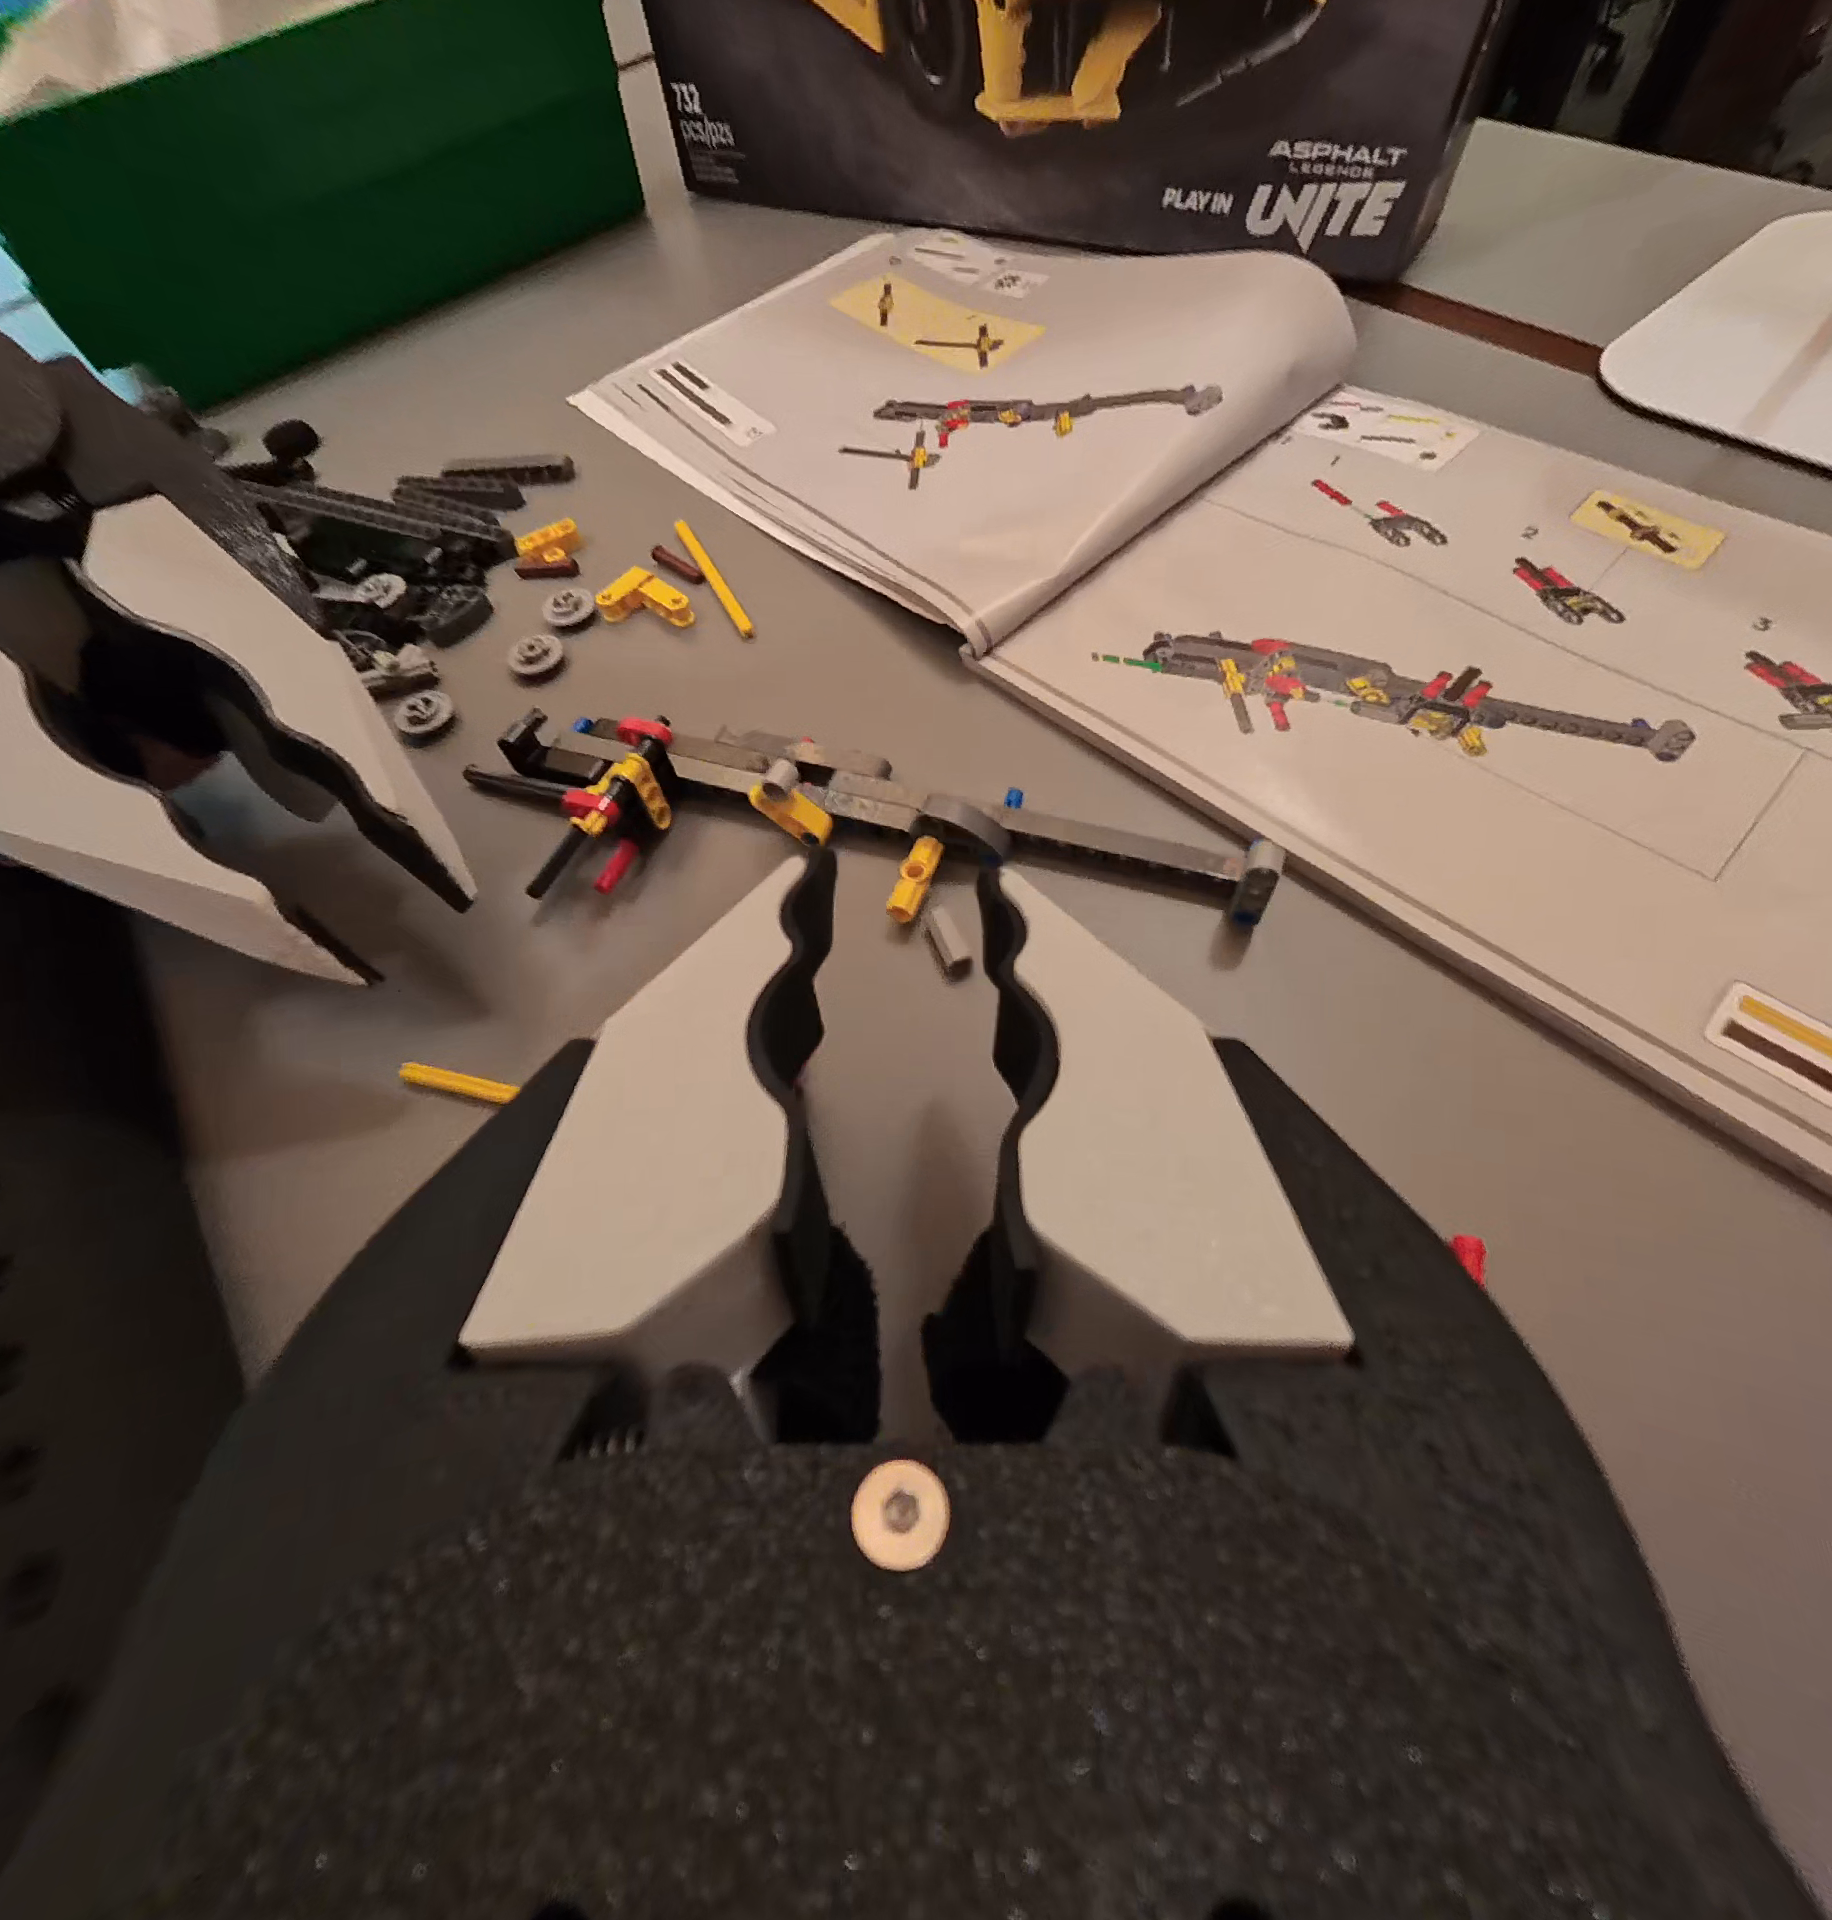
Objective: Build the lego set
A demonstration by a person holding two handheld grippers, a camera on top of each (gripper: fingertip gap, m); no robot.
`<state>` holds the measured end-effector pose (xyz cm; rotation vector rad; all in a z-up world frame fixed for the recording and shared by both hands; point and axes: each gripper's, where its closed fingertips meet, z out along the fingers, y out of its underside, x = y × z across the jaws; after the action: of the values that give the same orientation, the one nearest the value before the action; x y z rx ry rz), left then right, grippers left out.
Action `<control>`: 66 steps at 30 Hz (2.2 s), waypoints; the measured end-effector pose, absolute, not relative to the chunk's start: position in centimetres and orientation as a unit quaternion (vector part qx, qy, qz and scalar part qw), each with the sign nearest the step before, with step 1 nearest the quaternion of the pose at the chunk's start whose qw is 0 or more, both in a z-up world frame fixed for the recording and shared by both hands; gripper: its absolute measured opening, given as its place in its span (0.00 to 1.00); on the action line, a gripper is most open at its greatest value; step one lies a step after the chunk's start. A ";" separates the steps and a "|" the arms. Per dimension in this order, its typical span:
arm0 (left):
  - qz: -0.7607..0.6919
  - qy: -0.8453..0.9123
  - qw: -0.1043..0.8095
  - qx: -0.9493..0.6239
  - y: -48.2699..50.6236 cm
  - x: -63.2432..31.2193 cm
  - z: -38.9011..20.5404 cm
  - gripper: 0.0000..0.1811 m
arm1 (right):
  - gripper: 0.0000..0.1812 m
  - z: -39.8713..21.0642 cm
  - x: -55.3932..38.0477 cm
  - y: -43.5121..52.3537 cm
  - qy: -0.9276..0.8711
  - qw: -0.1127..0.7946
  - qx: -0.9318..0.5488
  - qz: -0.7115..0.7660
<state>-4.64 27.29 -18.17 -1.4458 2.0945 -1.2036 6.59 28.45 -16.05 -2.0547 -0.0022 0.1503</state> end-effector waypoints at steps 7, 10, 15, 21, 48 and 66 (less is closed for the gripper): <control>-0.431 0.719 0.167 -0.519 27.6 -4.1 -18.0 0.12 | 0.15 -16.9 7.3 28.3 -0.005 0.501 -0.865 0.019; -0.432 0.719 0.188 -0.511 28.3 -3.3 -17.4 0.11 | 0.15 -16.6 7.4 28.3 0.000 0.508 -0.861 0.021; -0.437 0.712 0.240 -0.495 30.7 -1.2 -15.3 0.11 | 0.15 -16.0 7.5 28.3 0.006 0.522 -0.852 0.026; -0.543 0.652 0.205 -0.488 33.1 0.5 -12.2 0.23 | 0.15 -16.0 7.1 28.2 0.009 0.526 -0.849 0.051; -0.547 0.599 0.227 -0.538 36.4 -0.2 -12.8 0.14 | 0.14 -16.3 6.9 28.3 -0.005 0.517 -0.855 0.036; -0.514 0.619 0.261 -0.534 35.4 -0.6 -12.9 0.22 | 0.14 -16.8 6.6 28.2 -0.018 0.505 -0.863 0.017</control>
<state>-0.57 35.41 -12.94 -1.4470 1.6750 -1.3912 6.60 28.18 -16.81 -2.0825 -0.0437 0.0416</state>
